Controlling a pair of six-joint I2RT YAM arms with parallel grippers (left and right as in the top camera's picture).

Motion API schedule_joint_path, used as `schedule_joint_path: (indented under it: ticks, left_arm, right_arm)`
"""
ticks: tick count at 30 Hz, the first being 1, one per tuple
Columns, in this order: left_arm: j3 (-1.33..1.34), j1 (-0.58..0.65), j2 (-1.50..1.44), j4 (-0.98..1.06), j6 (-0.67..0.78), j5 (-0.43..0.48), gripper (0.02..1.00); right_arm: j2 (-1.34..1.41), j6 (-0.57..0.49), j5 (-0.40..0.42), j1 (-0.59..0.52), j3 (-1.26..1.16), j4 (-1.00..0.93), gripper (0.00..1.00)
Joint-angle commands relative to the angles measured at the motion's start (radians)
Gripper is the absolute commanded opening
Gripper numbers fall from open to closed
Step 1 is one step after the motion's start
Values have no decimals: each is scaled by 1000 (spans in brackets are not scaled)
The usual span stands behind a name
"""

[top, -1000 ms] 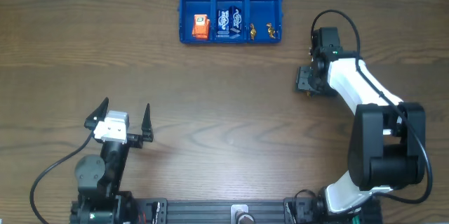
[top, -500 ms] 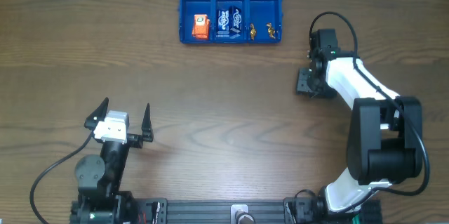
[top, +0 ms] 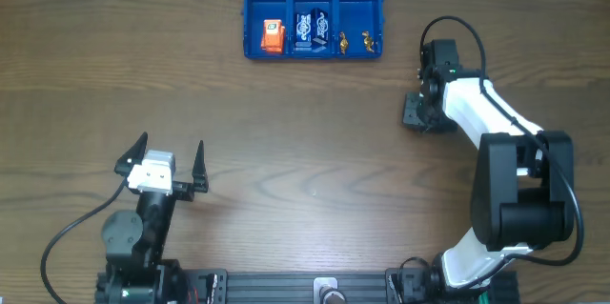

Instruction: Sort Candies Into Trays

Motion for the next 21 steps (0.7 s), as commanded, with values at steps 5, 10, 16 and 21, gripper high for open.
schedule_joint_path:
  ticks: [5,10,16,21]
  left_arm:
    - [-20,-1,-6,-32,10,21,996]
    - [-20,-1,-6,-32,10,21,996]
    - [-20,-1,-6,-32,10,21,998]
    - [-20,-1,-6,-32,10,21,998]
  right_arm:
    - [-40,1,-50,24,-3,12,123]
    - [-323,8,-43,162,56,-14,115]
    - [-279,23,24,242,377,-49,112]
    - [-35,-7,76,243,660,-47,112]
